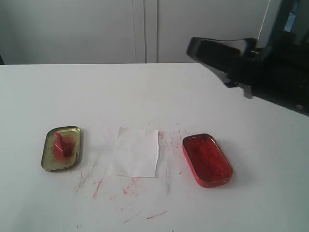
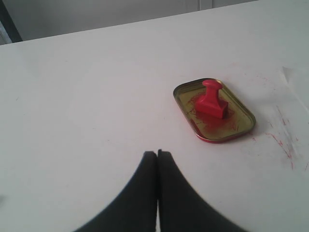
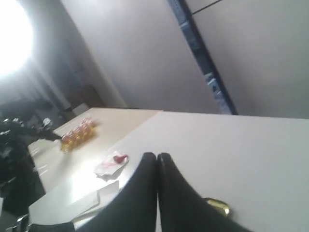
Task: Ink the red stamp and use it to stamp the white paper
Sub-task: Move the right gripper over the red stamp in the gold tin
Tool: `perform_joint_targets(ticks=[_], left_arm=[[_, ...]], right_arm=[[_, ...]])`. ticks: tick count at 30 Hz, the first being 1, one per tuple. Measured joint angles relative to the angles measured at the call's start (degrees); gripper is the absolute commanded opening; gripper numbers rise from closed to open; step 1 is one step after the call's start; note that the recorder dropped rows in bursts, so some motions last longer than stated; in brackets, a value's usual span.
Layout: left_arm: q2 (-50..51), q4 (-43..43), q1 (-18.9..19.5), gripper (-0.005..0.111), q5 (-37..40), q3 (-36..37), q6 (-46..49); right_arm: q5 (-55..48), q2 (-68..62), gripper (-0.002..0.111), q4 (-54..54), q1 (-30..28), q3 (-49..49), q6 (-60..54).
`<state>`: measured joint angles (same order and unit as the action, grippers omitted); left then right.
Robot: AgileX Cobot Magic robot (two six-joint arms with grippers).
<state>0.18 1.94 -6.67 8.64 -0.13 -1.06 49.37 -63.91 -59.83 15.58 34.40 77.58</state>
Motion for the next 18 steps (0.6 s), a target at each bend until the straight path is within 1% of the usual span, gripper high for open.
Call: perform_joint_targets(ticks=[2,5,14,18], left_arm=[[0.00,0.00,0.00,0.000,0.00,0.00,0.00],[0.00,0.00,0.00,0.000,0.00,0.00,0.00],[0.00,0.00,0.00,0.000,0.00,0.00,0.00],[0.00,0.00,0.00,0.000,0.00,0.00,0.00]], right_arm=[[0.12,-4.00,0.000,-1.11,3.36,3.06,0.37],[-3.42,-8.75,0.000,-2.79,8.80,8.50,0.45],[-25.98,-22.22,0.000,-12.11,26.60,22.70,3.38],[-37.19,-27.14,0.000,-13.70,32.51,27.76,3.38]])
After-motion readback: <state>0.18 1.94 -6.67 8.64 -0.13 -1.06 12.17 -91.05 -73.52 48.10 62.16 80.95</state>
